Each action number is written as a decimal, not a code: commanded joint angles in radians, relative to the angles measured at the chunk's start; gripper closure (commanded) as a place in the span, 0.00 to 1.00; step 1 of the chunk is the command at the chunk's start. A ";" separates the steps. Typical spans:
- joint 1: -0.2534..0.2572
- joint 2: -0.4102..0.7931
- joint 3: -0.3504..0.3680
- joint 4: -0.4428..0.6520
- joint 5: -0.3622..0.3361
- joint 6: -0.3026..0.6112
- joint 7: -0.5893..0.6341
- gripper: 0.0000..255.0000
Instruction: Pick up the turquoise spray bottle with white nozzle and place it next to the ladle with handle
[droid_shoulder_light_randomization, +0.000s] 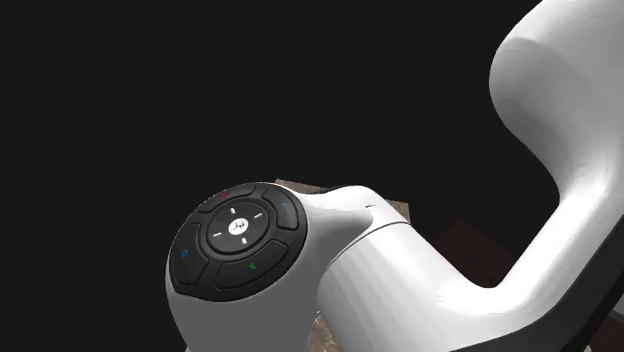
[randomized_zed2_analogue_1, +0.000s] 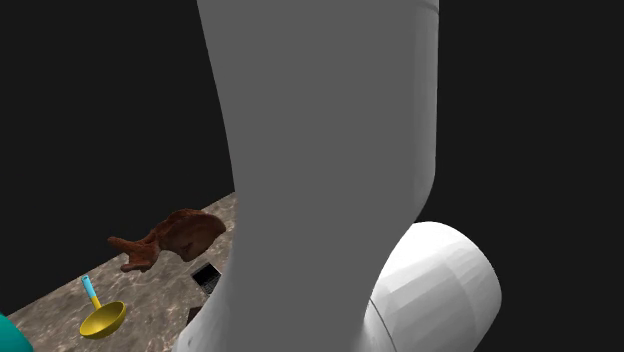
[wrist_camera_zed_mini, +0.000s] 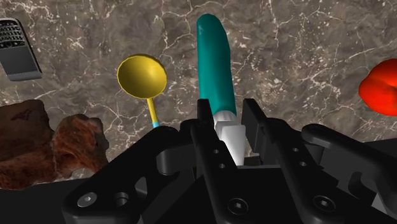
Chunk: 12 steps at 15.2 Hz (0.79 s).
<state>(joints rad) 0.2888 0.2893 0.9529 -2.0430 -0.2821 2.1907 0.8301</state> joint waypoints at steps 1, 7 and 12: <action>0.013 0.023 -0.014 -0.007 -0.025 0.021 0.015 1.00; 0.048 0.082 -0.056 -0.028 -0.089 0.080 0.057 1.00; 0.081 0.132 -0.096 -0.040 -0.144 0.126 0.092 1.00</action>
<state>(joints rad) 0.3613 0.4096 0.8661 -2.0825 -0.4140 2.3084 0.9139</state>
